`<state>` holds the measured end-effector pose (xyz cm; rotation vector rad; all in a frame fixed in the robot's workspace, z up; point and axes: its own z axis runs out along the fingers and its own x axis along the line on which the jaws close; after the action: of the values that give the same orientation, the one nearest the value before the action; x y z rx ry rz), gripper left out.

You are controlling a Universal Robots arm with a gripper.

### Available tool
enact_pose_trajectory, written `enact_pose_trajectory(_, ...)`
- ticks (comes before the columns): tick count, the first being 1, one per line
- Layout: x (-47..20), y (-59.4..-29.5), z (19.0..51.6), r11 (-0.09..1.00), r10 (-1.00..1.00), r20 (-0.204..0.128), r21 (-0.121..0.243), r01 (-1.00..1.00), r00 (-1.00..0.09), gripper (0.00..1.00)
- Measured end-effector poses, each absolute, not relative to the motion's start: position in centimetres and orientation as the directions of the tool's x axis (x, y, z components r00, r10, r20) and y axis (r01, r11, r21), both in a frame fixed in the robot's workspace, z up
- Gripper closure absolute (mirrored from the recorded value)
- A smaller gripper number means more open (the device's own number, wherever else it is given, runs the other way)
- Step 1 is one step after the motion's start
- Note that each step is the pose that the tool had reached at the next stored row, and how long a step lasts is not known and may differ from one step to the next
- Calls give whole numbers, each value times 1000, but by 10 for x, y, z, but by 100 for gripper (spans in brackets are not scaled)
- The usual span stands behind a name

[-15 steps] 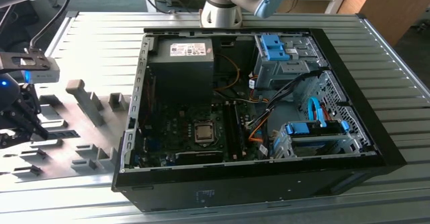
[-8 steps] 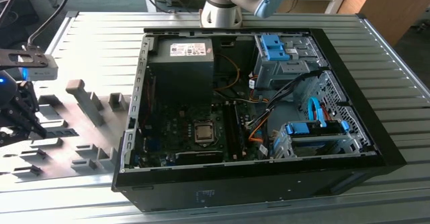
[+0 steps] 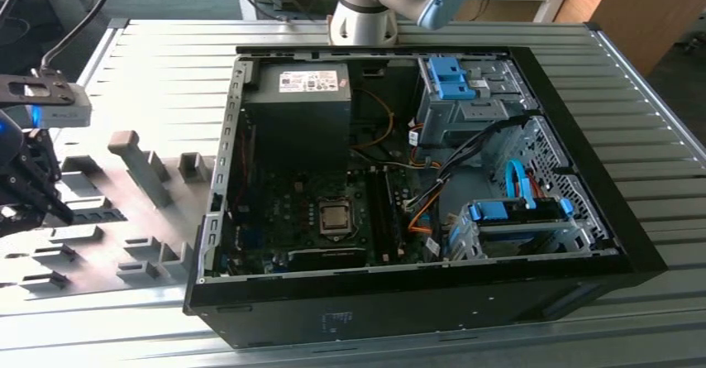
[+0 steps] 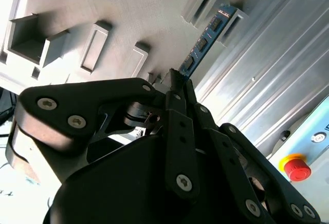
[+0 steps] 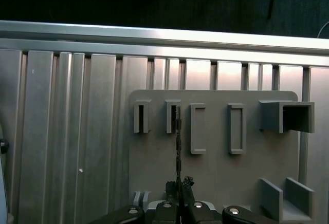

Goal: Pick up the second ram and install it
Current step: 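Pick up the second ram and move it above second insertion slot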

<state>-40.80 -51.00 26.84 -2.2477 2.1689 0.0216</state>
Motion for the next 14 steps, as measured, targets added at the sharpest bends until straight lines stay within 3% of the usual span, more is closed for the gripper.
enact_pose_trajectory(14,-408,-510,277,-36,-999,-22,-3,-999,36,86)
